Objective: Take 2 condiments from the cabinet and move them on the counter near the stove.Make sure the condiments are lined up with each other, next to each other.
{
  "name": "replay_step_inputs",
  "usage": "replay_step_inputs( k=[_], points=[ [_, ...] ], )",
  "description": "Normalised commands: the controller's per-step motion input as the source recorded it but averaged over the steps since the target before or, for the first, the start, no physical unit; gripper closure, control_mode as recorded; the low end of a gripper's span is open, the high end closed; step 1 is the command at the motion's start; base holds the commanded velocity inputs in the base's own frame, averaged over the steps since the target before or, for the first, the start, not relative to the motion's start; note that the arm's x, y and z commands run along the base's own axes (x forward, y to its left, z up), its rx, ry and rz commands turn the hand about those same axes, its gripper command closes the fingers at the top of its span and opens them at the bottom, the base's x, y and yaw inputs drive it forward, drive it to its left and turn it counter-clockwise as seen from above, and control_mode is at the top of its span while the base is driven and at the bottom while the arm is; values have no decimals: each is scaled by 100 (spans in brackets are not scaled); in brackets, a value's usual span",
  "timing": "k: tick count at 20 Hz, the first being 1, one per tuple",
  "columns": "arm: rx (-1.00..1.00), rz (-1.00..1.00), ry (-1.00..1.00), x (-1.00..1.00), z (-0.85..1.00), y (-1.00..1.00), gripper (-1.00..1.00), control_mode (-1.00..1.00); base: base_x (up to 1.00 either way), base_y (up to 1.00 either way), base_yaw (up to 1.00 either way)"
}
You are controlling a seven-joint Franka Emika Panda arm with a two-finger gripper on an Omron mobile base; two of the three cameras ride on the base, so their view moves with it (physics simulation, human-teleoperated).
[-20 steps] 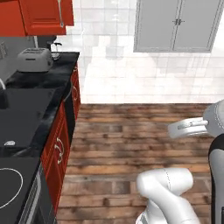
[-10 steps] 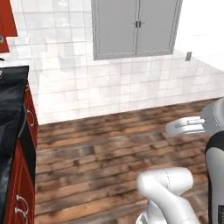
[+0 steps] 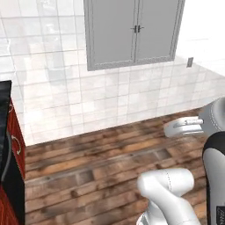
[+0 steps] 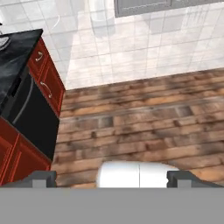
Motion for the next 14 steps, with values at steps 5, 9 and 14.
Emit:
replay_step_inputs(
  k=[5,9,14],
  points=[
    [0,0,0,0,0,0,-100,100,100,0,14],
    [0,0,0,0,0,0,-100,100,100,0,32],
    [0,0,0,0,0,0,-100,100,100,0,47]
  ],
)
